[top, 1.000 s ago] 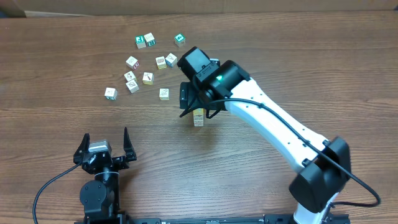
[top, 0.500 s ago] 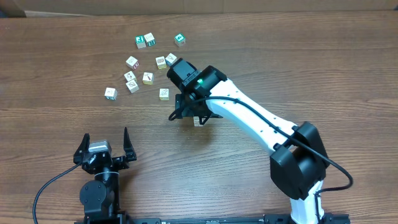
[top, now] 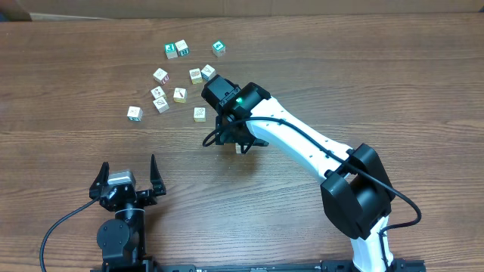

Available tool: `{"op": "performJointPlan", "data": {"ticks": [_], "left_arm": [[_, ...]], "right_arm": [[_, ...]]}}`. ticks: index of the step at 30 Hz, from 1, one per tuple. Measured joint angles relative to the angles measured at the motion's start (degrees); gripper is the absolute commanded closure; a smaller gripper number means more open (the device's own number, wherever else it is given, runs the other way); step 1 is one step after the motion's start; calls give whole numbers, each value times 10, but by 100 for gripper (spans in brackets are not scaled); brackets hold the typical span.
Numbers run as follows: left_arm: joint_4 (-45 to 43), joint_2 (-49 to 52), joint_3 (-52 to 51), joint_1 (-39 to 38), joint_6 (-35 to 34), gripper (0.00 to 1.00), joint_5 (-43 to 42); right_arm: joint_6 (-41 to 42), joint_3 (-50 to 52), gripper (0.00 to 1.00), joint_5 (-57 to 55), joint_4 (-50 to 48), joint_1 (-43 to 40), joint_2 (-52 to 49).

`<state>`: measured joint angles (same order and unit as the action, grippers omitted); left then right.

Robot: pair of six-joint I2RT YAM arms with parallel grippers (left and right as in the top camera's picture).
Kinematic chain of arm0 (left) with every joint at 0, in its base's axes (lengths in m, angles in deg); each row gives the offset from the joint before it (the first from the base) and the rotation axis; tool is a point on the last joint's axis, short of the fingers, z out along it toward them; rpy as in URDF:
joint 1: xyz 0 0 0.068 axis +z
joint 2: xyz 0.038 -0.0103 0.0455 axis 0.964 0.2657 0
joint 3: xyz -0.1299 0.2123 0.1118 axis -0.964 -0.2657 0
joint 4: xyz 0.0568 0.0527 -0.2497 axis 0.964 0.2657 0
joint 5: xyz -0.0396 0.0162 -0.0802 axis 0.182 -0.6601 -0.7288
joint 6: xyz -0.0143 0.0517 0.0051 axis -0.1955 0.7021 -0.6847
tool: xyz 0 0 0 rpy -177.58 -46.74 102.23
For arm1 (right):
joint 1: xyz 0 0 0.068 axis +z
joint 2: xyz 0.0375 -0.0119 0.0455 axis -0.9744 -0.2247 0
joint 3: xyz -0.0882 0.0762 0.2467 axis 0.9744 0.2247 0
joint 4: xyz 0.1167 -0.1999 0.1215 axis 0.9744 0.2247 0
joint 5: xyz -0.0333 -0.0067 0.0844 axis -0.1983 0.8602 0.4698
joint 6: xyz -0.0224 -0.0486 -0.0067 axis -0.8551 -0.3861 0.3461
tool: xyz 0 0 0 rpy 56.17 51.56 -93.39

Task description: Form a tower

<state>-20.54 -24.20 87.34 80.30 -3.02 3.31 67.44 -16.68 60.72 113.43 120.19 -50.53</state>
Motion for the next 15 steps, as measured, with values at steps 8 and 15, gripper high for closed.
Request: {"op": "performJointPlan", "data": {"ticks": [8, 15], "left_arm": [[0, 0, 0, 0, 0, 0, 0], [0, 0, 0, 0, 0, 1, 0]], "right_arm": [[6, 20, 29, -6, -14, 0, 0], [9, 20, 31, -8, -18, 0, 0]]}}
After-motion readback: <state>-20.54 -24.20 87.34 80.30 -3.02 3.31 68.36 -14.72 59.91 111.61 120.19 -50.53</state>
